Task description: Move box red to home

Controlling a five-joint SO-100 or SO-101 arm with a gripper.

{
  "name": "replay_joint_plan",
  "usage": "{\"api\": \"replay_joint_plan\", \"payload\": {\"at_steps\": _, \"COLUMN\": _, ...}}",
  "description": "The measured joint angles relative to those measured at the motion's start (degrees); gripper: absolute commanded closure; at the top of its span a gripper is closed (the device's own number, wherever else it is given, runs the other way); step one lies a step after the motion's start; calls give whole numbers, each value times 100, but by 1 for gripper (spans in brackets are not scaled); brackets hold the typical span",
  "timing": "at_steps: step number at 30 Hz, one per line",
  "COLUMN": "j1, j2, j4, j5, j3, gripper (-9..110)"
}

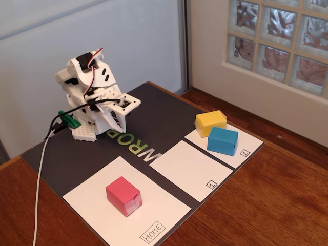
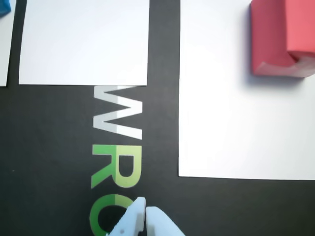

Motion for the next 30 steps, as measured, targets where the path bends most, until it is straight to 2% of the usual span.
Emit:
{"api": "replay_joint_plan", "payload": {"at_steps": 13, "j1": -272, "j2": 9, "j4": -519, "j5": 272, "j3": 923, "gripper": 102}}
{"api": "replay_joint_plan", "payload": {"at_steps": 30, "j1": -633, "j2": 9, "j4": -554, "j5": 272, "j3": 958, "gripper": 102}}
